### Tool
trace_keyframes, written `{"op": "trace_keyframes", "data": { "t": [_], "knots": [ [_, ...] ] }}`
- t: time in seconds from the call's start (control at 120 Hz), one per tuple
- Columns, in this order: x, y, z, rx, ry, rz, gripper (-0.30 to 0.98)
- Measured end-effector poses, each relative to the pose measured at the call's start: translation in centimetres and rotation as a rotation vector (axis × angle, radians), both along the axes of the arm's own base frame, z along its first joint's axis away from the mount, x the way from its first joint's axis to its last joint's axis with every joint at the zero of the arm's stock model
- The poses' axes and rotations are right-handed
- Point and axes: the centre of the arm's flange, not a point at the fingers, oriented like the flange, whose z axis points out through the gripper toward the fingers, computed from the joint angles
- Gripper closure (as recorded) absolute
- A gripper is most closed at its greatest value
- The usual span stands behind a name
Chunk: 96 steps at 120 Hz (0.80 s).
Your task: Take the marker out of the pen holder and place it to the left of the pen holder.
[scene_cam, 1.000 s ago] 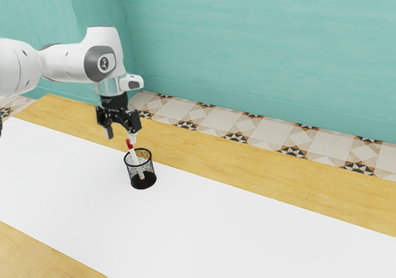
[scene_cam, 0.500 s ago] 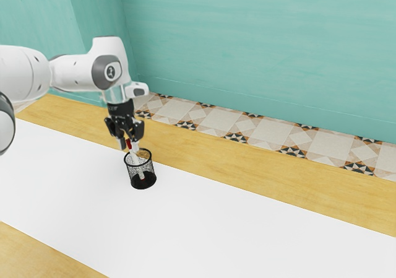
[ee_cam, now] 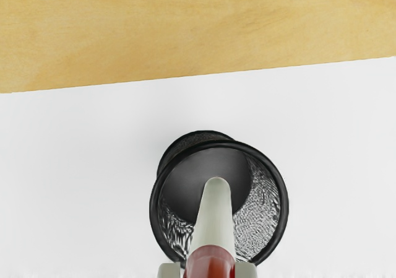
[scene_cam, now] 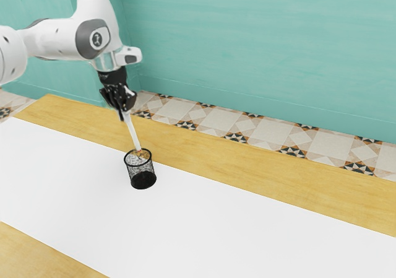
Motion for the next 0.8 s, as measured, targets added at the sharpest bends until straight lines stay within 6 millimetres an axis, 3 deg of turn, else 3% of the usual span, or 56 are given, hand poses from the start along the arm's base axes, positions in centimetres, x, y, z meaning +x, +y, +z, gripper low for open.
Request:
{"op": "trace_keyframes", "data": {
  "t": [0.083,0.158,0.242,0.367,0.467,0.658,0.8],
  "knots": [
    [-0.7,0.2,4.9,0.021,-0.049,-0.004,0.77],
    [-1.8,0.9,7.5,0.042,-0.056,0.003,0.78],
    [-2.7,2.4,8.2,0.07,-0.028,0.017,0.78],
    [-3.8,4.8,7.3,0.139,0.063,0.033,0.79],
    [-4.3,6.0,4.7,0.209,0.187,0.032,0.79],
    [-3.5,8.4,-6.1,0.257,0.465,0.029,0.79],
    [-2.7,8.8,-11.3,0.265,0.566,0.022,0.79]
  ]
}}
